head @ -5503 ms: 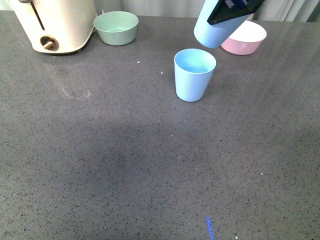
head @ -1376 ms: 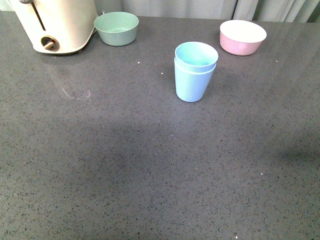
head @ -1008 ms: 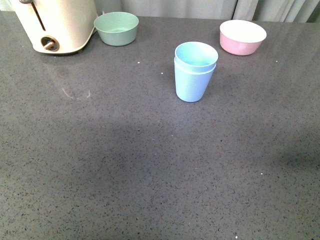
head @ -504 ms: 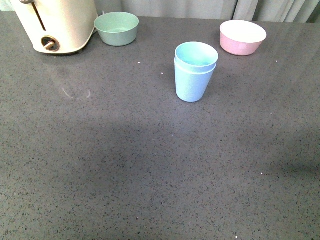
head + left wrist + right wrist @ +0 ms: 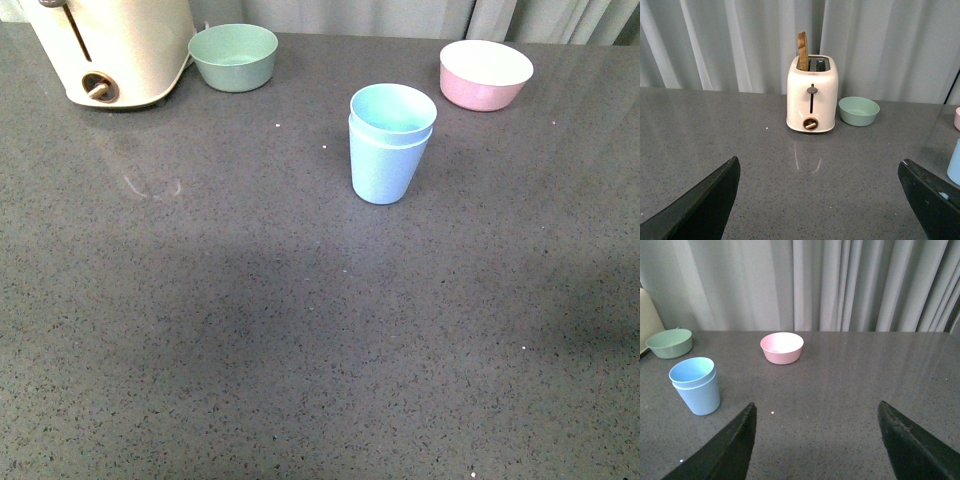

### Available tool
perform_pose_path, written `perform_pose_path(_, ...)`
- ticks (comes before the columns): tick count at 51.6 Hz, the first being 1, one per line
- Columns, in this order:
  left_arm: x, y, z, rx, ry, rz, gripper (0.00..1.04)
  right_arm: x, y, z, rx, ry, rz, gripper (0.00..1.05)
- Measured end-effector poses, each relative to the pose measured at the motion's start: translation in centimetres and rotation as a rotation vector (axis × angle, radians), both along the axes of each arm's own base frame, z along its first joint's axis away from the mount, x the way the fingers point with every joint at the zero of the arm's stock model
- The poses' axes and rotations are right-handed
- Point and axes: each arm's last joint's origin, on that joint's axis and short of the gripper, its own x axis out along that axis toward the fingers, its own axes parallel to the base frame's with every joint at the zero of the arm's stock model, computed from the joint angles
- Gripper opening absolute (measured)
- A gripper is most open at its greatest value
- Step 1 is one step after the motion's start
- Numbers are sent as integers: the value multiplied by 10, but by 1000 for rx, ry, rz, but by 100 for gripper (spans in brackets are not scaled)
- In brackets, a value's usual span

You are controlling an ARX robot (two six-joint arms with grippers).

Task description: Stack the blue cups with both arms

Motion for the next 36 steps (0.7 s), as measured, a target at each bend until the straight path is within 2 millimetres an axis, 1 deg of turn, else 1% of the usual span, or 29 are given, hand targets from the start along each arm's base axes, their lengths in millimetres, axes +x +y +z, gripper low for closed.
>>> perform_pose_path(3,0,0,0,0,0,0,96,0,0,0,0,0,0,85)
perform_pose_path(4,0,0,0,0,0,0,96,0,0,0,0,0,0,86)
perform_pose_path(6,0,0,0,0,0,0,96,0,0,0,0,0,0,93)
perform_pose_path(8,0,0,0,0,0,0,96,0,0,0,0,0,0,97)
perform_pose_path(12,0,0,0,0,0,0,96,0,0,0,0,0,0,95)
perform_pose_path(36,0,0,0,0,0,0,96,0,0,0,1,0,0,96)
